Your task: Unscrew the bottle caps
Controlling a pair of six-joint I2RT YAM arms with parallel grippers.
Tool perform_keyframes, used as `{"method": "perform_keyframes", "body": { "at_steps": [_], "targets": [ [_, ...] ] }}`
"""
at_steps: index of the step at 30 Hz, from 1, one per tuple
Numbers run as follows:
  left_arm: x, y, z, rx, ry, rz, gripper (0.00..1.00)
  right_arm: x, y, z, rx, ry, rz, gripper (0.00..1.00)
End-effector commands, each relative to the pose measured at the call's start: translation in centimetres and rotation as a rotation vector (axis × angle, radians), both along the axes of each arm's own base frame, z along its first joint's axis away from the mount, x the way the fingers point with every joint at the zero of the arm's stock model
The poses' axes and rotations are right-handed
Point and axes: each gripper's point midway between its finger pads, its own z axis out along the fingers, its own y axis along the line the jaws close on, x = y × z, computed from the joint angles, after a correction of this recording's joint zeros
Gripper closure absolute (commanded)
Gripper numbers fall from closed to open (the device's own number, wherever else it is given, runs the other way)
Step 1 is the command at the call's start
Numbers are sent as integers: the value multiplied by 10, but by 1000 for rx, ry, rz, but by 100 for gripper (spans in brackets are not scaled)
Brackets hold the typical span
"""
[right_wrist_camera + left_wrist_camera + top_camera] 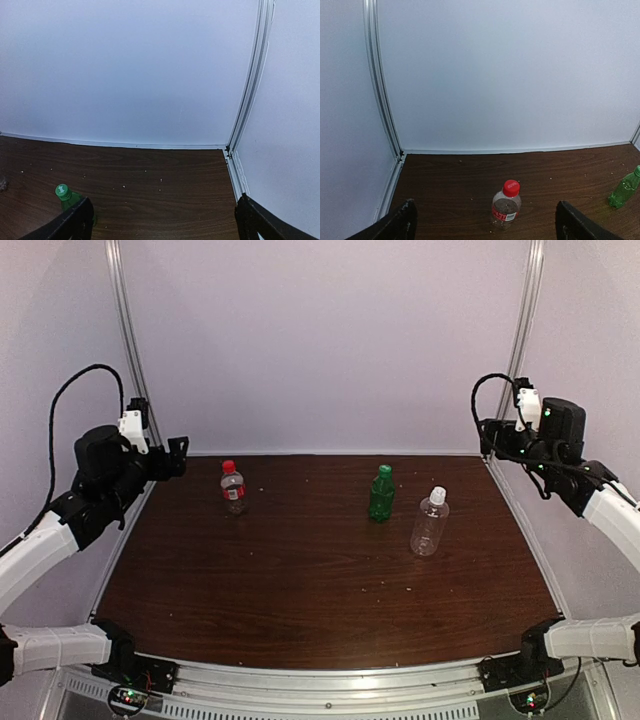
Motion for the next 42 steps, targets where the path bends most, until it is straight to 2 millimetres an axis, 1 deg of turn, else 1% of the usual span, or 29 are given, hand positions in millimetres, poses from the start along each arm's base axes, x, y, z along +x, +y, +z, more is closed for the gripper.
{"method": "perform_keyframes", "body": {
  "at_steps": [1, 13, 21, 28, 31, 35, 42],
  "targets": [
    [3, -5, 6, -34, -36, -10, 2, -1, 2, 3, 7, -14, 9, 0],
    [3, -8, 3, -46, -22, -28, 2, 2, 3, -2, 11, 39, 7, 0],
    [7, -15, -7, -52, 15, -52, 2, -3, 18, -16, 11, 177, 84, 0],
    [11, -25, -17, -52, 52, -75, 2, -13, 55, -40, 11, 294, 238, 0],
    [13, -29, -20, -54, 63, -89, 3, -16, 69, -55, -5, 349, 282, 0],
    [14, -34, -22, -61, 73, -104, 2, -16, 82, -77, -25, 422, 311, 1],
    [15, -38, -26, -70, 87, -118, 2, -11, 102, -107, -35, 516, 367, 9]
  ]
}}
